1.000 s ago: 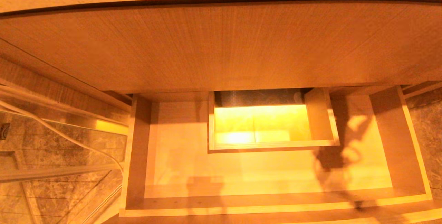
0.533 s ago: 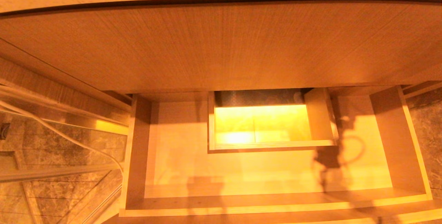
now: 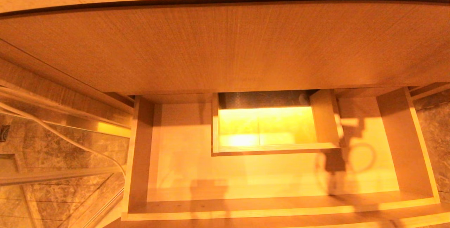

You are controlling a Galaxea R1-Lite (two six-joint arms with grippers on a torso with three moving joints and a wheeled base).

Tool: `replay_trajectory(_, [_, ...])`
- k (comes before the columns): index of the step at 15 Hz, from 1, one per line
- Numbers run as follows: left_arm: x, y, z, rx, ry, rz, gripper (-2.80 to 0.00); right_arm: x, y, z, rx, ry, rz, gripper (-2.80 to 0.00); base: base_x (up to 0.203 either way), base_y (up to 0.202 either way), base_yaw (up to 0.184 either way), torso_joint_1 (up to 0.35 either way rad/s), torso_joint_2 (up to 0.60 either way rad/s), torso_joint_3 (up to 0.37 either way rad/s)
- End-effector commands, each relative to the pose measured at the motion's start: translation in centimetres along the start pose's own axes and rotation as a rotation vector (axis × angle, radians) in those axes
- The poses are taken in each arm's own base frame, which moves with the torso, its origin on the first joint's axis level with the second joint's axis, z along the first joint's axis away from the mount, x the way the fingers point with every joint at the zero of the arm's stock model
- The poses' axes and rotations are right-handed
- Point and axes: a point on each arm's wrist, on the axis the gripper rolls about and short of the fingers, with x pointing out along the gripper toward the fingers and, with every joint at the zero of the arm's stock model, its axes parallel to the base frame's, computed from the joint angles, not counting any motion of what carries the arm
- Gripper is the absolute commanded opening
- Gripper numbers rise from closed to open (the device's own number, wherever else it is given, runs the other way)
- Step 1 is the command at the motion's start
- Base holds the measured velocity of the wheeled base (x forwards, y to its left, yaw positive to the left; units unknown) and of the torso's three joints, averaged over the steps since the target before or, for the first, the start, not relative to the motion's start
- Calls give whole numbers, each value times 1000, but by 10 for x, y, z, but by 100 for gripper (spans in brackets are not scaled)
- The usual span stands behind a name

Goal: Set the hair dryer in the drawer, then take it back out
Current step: Pick up the hairdryer

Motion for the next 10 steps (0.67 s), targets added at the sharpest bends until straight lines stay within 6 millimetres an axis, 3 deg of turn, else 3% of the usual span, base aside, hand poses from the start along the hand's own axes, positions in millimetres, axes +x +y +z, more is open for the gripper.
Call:
replay_trajectory(1, [0, 0, 0, -1, 0, 0, -280, -1, -4, 5, 14, -20, -35, 0, 0, 0, 0, 0, 0, 0])
replay_trajectory(10, [0, 0, 0, -1, 0, 0, -280, -20, -23, 25, 114, -138, -152, 0, 0, 0, 0, 0, 0, 0])
